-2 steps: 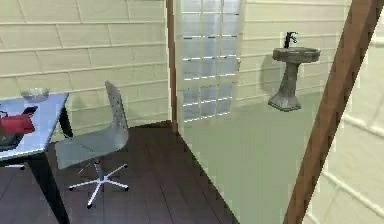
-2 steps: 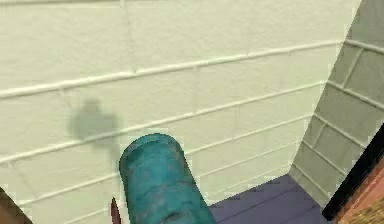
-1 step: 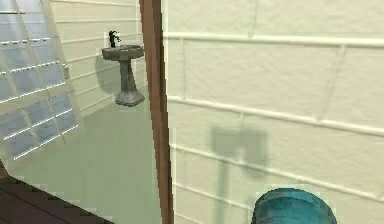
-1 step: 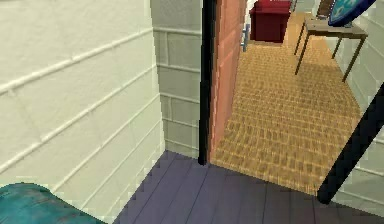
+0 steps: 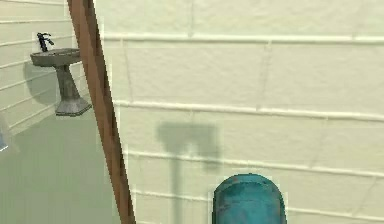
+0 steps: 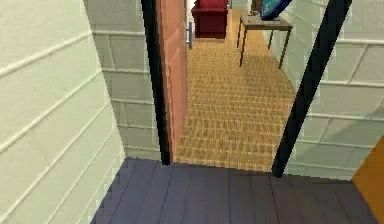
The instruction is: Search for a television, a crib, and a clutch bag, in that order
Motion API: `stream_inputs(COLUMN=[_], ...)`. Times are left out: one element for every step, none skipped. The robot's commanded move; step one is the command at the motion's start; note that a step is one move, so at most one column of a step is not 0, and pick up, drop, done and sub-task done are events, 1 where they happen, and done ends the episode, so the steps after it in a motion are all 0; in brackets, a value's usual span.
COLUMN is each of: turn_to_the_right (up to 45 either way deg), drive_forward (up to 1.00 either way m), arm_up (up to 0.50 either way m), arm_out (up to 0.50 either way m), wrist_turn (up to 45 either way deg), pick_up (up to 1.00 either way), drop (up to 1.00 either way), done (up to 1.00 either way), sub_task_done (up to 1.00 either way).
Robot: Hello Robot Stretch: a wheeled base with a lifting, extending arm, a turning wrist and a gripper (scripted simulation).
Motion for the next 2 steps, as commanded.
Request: stream_inputs(turn_to_the_right=[-45.0,-45.0], drive_forward=[0.00,0.00], arm_up=[0.00,0.00], arm_out=[0.00,0.00], wrist_turn=[0.0,0.0], pick_up=[0.00,0.00], drop=[0.00,0.00], done=[0.00,0.00], sub_task_done=[0.00,0.00])
